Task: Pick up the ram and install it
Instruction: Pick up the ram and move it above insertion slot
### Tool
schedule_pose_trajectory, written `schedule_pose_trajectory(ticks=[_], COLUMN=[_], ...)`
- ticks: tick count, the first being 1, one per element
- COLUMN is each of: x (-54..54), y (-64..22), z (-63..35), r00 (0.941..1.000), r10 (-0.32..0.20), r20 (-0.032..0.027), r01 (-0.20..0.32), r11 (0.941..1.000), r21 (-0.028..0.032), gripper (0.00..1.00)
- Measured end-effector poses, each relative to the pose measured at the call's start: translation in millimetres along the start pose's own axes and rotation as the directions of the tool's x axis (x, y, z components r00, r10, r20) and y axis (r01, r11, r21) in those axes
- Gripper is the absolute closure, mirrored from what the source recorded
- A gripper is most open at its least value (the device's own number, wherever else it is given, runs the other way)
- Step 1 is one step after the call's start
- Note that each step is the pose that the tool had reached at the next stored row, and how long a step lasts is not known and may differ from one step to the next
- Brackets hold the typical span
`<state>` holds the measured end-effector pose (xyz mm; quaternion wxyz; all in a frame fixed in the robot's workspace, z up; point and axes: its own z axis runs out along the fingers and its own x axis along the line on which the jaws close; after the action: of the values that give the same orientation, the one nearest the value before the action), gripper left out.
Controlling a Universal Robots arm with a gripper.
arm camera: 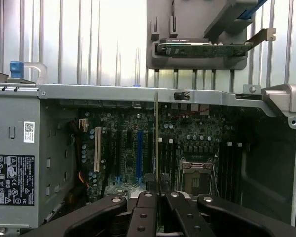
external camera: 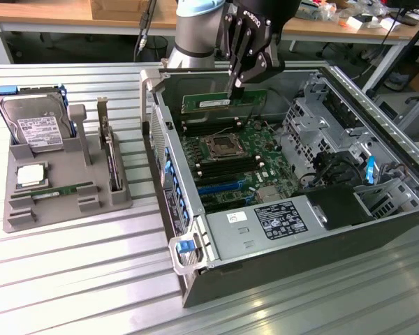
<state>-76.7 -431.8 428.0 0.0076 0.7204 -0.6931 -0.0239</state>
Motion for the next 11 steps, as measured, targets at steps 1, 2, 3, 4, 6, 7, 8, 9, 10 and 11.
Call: schedule_pose_trajectory(ticks=[1,2,3,4,6,7,8,9,10,11], x=[0.1,0.1,0.1,0.2,0.2,0.2,0.3,0.3,0.4,0.4], y=[-1.1,-2.3,-3.0,-3.8,-5.4,-6.0,-6.6,-7.2,-8.5,-9.2], z=[0.1,0.3,0.4,0.5,0.8,0.9,1.0,1.1,1.2,1.3], r00=[1.0000,1.0000,1.0000,1.0000,1.0000,1.0000,1.0000,1.0000,1.0000,1.0000], r10=[0.000,0.000,0.000,0.000,0.000,0.000,0.000,0.000,0.000,0.000], r20=[-0.0001,0.0000,0.0000,-0.0001,0.0000,0.0000,0.0000,0.0000,-0.0001,0.0000], r01=[0.000,0.000,0.000,0.000,0.000,0.000,0.000,0.000,0.000,0.000], r11=[1.0000,1.0000,1.0000,1.0000,1.0000,1.0000,1.0000,1.0000,1.0000,1.0000], r21=[0.0000,0.0000,0.0000,0.0000,0.0000,0.0000,0.0000,0.0000,0.0000,0.0000], gripper=[0.88,0.88,0.88,0.88,0.88,0.88,0.88,0.88,0.88,0.88])
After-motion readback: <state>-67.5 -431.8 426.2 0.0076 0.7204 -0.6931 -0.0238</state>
